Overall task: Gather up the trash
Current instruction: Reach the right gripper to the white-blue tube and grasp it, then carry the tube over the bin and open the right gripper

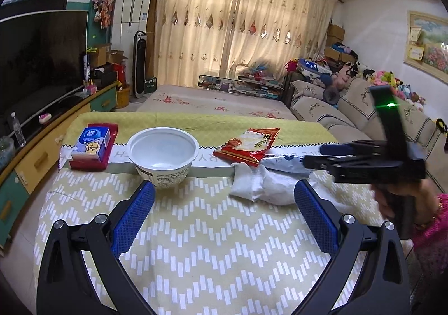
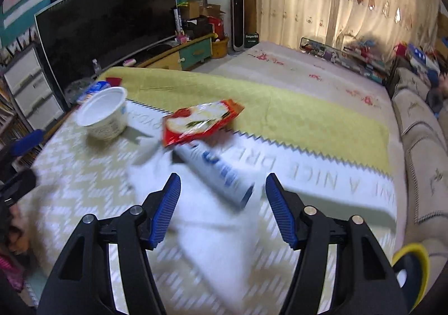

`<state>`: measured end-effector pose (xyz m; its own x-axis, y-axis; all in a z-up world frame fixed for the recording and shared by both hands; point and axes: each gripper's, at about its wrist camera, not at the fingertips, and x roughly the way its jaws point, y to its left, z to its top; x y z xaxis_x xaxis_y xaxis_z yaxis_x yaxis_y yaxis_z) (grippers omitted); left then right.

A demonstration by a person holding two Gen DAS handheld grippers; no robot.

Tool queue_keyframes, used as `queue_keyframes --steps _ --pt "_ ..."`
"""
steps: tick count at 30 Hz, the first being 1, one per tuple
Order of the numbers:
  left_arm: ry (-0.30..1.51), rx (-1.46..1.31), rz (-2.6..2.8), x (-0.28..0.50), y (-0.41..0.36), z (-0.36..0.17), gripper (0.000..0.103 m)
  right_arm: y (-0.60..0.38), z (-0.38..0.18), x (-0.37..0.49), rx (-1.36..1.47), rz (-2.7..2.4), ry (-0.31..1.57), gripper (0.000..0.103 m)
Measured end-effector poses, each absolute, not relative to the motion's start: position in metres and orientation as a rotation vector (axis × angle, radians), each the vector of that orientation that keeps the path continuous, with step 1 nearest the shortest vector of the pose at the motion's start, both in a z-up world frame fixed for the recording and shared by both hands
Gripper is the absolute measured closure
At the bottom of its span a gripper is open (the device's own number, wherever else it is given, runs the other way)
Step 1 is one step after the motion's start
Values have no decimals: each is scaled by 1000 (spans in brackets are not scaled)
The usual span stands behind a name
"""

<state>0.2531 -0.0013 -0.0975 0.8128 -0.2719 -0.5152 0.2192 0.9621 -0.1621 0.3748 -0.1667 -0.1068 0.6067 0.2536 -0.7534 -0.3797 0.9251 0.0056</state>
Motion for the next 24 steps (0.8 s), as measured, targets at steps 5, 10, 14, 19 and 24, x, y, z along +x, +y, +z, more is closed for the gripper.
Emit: queue_keyframes --steps 5,10,14,19,24 --pt "597 -150 -281 258 5 -101 5 -153 -121 392 -247 387 876 65" --pt "616 -173 -289 260 6 -104 5 -148 -129 391 -261 392 888 78" --pt "615 -166 -292 260 5 -104 5 -145 -125 378 -271 393 873 95" --pt "613 -151 -288 259 3 -104 5 -151 -109 358 -247 406 848 96" --pt "615 -151 -289 259 2 -105 5 -169 -96 335 -187 400 829 96"
